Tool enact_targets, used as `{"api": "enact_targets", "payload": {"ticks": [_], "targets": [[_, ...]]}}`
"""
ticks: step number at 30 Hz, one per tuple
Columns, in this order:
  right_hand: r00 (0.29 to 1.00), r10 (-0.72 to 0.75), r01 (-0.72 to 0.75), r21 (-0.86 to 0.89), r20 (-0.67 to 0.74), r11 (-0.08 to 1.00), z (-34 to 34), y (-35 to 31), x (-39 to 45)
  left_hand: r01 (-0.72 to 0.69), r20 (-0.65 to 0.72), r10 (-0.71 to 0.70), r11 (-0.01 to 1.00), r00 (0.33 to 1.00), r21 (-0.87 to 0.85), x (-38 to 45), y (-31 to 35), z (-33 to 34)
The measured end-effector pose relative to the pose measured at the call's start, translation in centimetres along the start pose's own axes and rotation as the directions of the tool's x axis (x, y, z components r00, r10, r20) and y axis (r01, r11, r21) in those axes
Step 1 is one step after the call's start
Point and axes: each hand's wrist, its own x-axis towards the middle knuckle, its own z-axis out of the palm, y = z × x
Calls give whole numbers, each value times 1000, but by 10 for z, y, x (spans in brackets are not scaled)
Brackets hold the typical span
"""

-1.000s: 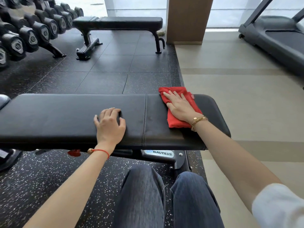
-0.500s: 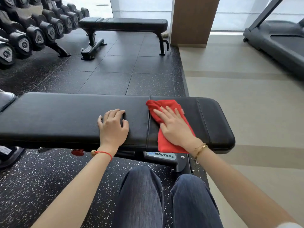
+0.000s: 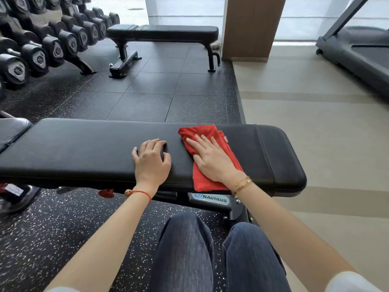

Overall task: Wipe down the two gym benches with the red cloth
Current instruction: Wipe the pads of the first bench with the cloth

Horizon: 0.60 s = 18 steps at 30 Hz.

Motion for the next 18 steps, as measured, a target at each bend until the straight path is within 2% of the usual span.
{"api": "enact_targets", "payload": {"ticks": [3, 5, 8, 11, 14, 18], "targets": [[1000, -5, 5, 8, -4, 1000, -7, 4, -18, -2, 2, 2, 1000, 1000, 0, 0, 0, 0], [1000, 14, -13, 96, -13, 995, -13, 3, -24, -5, 8, 5, 1000, 1000, 3, 0, 0, 0], [982, 95, -64, 187, -162, 980, -21, 4, -32, -17, 5, 17, 1000, 1000, 9, 0, -2, 1], [943, 215, -197, 93, -256, 976, -23, 13, -45, -82, 1, 82, 997, 997, 3, -2, -2, 2], [918, 330, -329, 43, -219, 943, -24, 24, -55, -168, -17, 168, 986, 986, 2, -3, -3, 4], [907, 395, -390, 62, -144, 919, -21, 29, -58, -202, -40, 202, 979, 979, -8, -5, -4, 5]]}}
